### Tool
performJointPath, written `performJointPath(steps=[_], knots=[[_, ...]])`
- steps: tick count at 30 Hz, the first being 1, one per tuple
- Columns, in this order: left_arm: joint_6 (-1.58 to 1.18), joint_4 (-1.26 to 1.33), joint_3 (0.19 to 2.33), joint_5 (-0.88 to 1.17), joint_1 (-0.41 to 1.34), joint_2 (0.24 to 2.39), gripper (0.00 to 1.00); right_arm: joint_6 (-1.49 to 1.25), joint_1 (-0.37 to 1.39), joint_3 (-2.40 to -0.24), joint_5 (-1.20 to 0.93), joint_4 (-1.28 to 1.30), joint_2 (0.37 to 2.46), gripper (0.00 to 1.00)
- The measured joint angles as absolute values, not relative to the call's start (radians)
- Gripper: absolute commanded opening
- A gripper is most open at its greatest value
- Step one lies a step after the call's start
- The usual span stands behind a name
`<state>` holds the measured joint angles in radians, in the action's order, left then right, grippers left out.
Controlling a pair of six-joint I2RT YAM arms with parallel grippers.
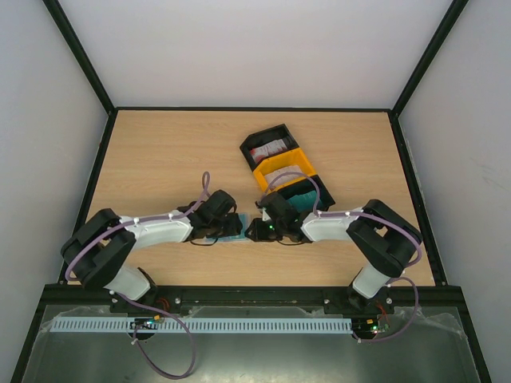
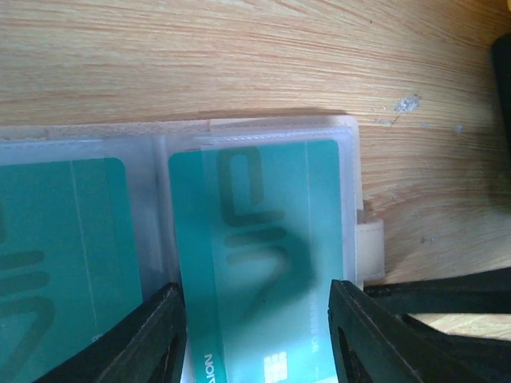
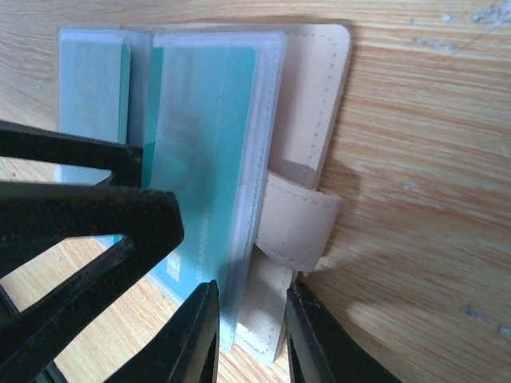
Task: Put the credit cards into the card holder
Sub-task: Insert the credit card into the card holder.
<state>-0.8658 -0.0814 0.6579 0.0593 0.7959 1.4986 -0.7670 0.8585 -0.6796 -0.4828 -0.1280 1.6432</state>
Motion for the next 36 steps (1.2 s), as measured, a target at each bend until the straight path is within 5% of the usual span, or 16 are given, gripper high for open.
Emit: performJointPath(steps=[10, 12, 18, 36], knots=[[-0.868, -0.145, 0.653, 0.011, 0.791, 1.367, 0.70, -0.727, 0.859, -0.680, -0.311, -0.032, 1.552, 0.36], [-0.881, -0.175, 0.653, -0.020, 0.781, 1.325, 0.68, -0.713, 0.863, -0.690, -0.274, 0.000, 1.524, 0.36], [-0.926, -0.208, 0.578, -0.070, 0.679, 1.196, 0.41, -0.691, 0.914, -0.776, -0.203, 0.049, 1.524, 0.35], [-0.955, -0.093, 0.386, 0.025, 0.573, 1.078, 0.46, -0.676, 1.033, -1.060, -0.238, 0.109, 1.841, 0.18]])
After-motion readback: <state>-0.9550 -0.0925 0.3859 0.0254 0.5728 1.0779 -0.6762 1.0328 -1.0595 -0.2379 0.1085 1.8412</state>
